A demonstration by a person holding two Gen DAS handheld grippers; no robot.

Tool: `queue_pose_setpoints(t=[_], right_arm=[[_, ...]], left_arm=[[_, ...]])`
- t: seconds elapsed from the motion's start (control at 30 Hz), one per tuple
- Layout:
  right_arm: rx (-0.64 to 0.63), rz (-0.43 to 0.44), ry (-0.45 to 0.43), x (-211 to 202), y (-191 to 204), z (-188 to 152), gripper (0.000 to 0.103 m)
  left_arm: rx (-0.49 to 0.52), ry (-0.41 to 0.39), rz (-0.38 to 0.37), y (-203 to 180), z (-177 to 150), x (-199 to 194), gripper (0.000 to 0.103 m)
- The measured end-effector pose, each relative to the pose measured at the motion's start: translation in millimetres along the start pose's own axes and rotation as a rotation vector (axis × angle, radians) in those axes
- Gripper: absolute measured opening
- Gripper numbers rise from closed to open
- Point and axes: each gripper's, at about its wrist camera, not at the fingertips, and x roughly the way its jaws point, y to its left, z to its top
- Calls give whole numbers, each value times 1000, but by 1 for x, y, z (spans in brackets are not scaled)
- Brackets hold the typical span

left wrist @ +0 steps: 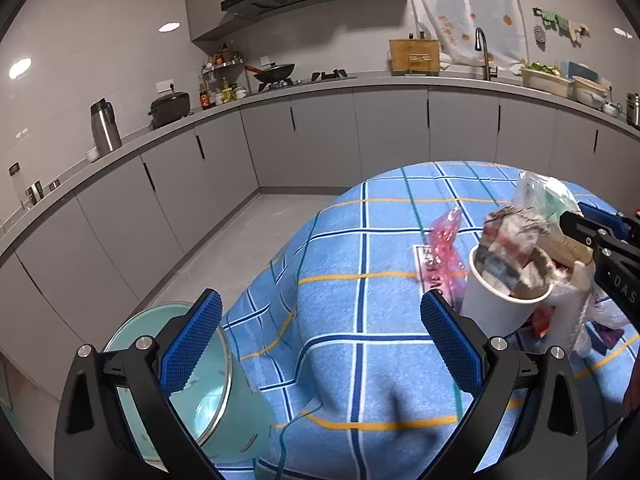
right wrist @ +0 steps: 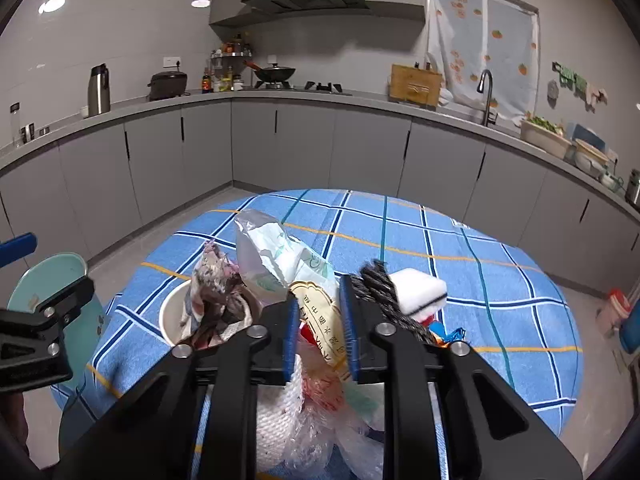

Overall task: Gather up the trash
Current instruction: 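Grasp the clear plastic bag with the right tool while the left tool grasps a wrapper, then carry the wrapper in the left tool over the teal bin while the right tool holds the bag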

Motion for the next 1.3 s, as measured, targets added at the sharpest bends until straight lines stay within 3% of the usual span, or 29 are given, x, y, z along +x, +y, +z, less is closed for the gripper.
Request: queue_pose_setpoints(t=[0.3, 0.6, 0.77, 0.83, 0.87, 0.93, 0.97, 1.3], right_arm=[[76, -54, -114, -36, -23, 14, 9], [141, -98, -133, -46, -58, 7, 9], [158, -79, -134, -47, -64, 0, 9], [166, -66, -134, -46, -66, -2, 9], [168, -66, -138, -46, -66, -3, 9], [172, -63, -138, -45, -68, -4, 9], [174, -63, -138, -46, -70, -4, 9], [178, -80, -171, -61, -68, -3, 9]], left_arm=[[55, -47, -67, -37, 21, -9, 98], [128, -51, -149, -89, 39, 8, 95], [153, -9, -166, -103, 40, 25, 76], [161, 2, -201, -107, 40, 26, 55], [166, 10, -210, -107, 40, 27, 34], [166, 32, -242, -110, 40, 30, 21], [172, 36, -248, -111, 39, 30, 8], [146, -68, -284, -97, 63, -11, 3]])
